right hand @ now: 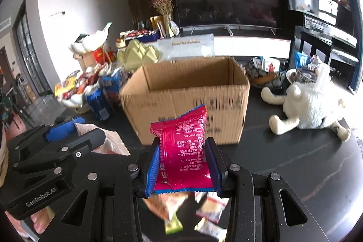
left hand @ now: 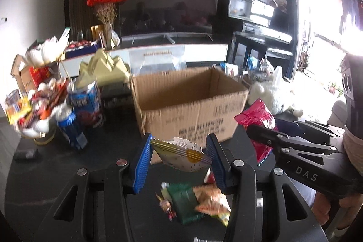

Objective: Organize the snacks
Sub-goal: 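Carry the pink packet with the right tool into the cardboard box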

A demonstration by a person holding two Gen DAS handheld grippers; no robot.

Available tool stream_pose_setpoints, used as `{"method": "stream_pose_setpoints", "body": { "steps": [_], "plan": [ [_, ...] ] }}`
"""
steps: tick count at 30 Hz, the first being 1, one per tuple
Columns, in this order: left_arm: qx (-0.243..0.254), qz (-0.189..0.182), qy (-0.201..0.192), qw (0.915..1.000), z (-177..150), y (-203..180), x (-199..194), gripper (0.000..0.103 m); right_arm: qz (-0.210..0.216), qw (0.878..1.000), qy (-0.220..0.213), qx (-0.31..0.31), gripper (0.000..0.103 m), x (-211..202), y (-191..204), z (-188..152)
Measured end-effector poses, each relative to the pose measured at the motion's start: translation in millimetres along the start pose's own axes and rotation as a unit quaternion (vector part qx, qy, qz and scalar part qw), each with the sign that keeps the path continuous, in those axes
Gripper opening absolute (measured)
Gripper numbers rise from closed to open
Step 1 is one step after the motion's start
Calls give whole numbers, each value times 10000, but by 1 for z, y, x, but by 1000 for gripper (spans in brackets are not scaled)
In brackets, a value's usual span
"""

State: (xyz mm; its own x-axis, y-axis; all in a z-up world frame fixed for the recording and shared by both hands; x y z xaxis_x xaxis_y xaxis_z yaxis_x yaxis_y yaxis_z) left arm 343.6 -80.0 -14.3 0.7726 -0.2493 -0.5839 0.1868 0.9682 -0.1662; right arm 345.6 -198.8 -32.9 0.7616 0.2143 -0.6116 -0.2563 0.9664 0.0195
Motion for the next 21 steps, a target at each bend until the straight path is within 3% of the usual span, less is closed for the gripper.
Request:
{"method": "stream_pose_setpoints", "body": {
  "steps": [9,21],
  "plan": [
    [133,-30,-182,9997,58,-6,19,47,33,9999,-95,-22,40,20,-16,48],
    [86,6,-42,10000,91,2,73,48,32,9999,-107,-80,40,64,-38,92]
  ]
}}
Point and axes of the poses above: each gripper's, at about its wrist camera, not at the fingertips, and x roughly the way its jaws point, y to its left, z to its top, the point moved 9 cm from there along x, roughly the way its jaws point, and after that the axes turned 9 degrees about -x, right-handed, at the moved point
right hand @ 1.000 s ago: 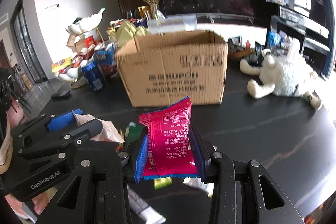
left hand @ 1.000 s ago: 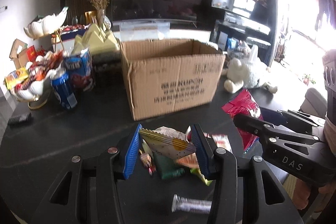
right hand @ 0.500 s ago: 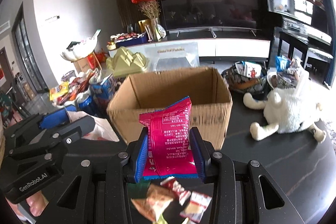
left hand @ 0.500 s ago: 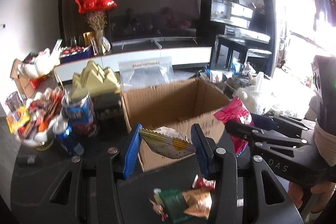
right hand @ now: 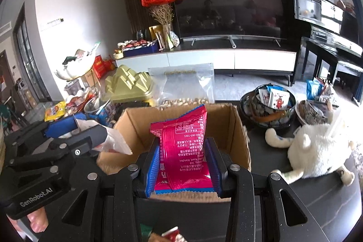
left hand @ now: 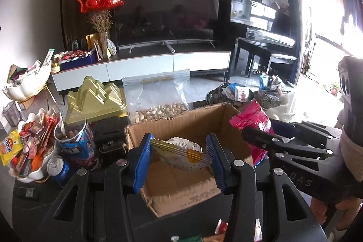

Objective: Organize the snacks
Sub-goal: 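Carry the pink packet with the right tool into the cardboard box, then open the right tool to drop the pink packet and withdraw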

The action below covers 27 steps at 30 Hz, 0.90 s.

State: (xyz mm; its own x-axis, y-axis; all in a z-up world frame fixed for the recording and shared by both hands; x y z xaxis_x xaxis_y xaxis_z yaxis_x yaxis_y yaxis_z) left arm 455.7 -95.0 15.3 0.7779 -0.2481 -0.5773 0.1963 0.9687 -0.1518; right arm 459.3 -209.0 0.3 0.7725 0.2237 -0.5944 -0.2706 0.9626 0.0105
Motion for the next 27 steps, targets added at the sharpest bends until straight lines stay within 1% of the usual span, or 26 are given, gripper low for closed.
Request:
{"method": "stream_pose_setpoints", "body": {
  "steps": [4,5,6,7,8,10,13,17,23,27],
  "plan": [
    [7,116,-14,9999,6,4,15,50,4,10000,6,-13,40,17,-3,5],
    [14,179,-20,9998,6,6,18,56,-30,10000,-5,-37,42,19,-4,6],
    [7,210,-32,9998,7,8,19,59,-64,10000,-12,-50,45,20,-5,6],
    [-12,255,-42,9997,7,10,19,63,-137,9999,-30,-49,54,22,-7,6],
    [-37,292,-48,9996,6,13,18,63,-223,9997,-61,-39,60,22,-8,6],
    [-80,345,-40,9994,2,18,15,65,-338,9994,-71,-38,61,21,-10,4],
    [-53,395,-91,9992,-5,19,4,70,-275,9996,-63,-18,61,14,-8,-1],
    [5,456,-207,9987,-19,15,-21,76,-249,9996,-118,-74,61,-5,0,-13],
    [60,500,-280,9983,-35,6,-53,79,-245,9994,-194,-139,61,-38,8,-34],
    [86,368,-176,9991,-52,-7,-72,80,-170,9995,-236,-143,61,-62,14,-48]
  ]
}}
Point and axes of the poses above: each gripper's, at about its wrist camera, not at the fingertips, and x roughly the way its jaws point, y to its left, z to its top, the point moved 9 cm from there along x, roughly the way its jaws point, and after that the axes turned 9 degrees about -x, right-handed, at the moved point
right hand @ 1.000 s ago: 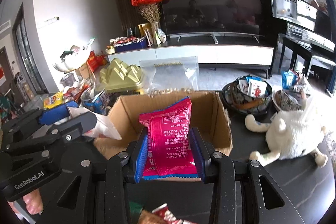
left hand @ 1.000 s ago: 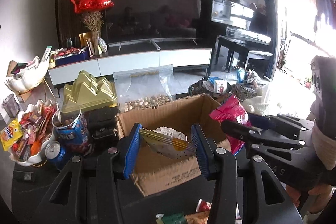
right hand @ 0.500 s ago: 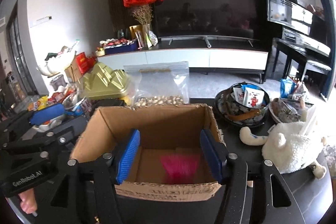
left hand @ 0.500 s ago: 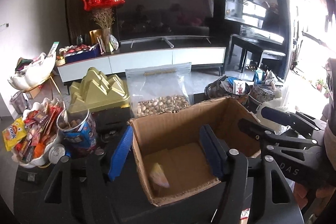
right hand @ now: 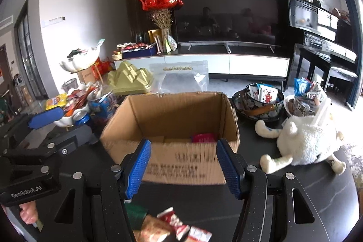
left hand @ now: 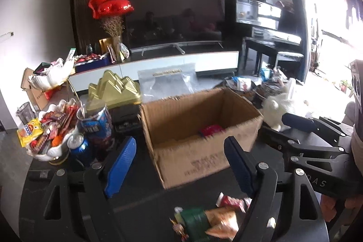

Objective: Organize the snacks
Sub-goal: 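Open the right tool to drop the pink packet and withdraw, then lower the right tool onto the white-and-gold biscuit bar and close it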

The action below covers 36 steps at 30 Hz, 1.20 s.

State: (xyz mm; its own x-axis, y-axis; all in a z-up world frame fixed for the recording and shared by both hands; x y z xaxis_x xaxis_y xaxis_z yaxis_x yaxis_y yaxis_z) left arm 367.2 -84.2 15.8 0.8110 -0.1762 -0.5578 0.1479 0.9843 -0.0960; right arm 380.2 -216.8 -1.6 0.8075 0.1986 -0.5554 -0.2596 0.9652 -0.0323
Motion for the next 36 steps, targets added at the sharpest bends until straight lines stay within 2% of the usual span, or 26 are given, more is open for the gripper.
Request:
{"method": "stream_pose_setpoints", "body": {
  "steps": [9,19,31,36],
  "plan": [
    [4,-225,114,9997,-35,-20,-34,85,101,9999,33,10,61,-45,7,-29],
    [246,-216,310,9990,-83,-33,-51,87,295,9988,377,-65,61,-61,20,-80],
    [458,-369,926,9940,-144,-54,-28,88,442,9927,1125,8,61,-47,16,-157],
    [335,-464,1379,9888,-167,-53,-4,88,570,9860,1568,54,61,-29,16,-183]
  ]
}}
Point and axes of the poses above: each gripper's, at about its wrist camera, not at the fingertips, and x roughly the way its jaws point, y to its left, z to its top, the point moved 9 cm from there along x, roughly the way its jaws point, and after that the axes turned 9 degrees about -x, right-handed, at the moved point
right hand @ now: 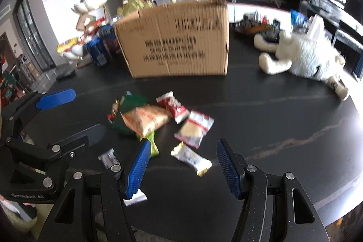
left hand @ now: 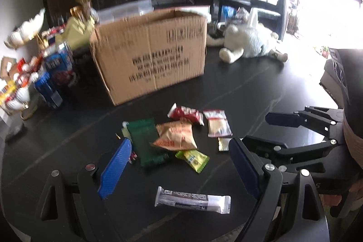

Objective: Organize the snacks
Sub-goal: 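Lower the right tool onto the white-and-gold biscuit bar and close it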

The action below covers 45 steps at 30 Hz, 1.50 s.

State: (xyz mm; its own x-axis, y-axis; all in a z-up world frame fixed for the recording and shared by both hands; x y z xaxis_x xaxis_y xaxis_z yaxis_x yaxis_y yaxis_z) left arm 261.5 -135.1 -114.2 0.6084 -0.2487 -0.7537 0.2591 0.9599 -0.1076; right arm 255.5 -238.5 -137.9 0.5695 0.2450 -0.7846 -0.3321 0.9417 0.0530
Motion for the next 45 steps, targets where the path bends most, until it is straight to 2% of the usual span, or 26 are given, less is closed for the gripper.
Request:
{"method": "stream_pose_setpoints", "body": {
  "steps": [4,13,28,31,35,40,45],
  "plan": [
    [-124,-47,241,9996,-8,6,17,88,23,9994,329,-39,61,19,0,-12],
    [-274,-76,652,9975,-21,14,51,88,56,9969,781,56,61,53,-6,-26],
    [-334,6,763,9965,-15,20,83,88,-107,9963,855,-78,60,70,-11,-26],
    [-292,28,733,9969,-12,19,86,86,-132,9964,830,-71,53,69,-13,-24],
    [-291,-7,833,9961,-14,15,93,68,-76,9968,793,-5,40,69,-14,-24],
    [-323,-33,850,9959,-16,14,93,68,-46,9974,721,85,31,67,-15,-22],
    [-371,-41,783,9962,-15,15,87,67,-23,9976,689,82,30,66,-13,-22]
  ]
}}
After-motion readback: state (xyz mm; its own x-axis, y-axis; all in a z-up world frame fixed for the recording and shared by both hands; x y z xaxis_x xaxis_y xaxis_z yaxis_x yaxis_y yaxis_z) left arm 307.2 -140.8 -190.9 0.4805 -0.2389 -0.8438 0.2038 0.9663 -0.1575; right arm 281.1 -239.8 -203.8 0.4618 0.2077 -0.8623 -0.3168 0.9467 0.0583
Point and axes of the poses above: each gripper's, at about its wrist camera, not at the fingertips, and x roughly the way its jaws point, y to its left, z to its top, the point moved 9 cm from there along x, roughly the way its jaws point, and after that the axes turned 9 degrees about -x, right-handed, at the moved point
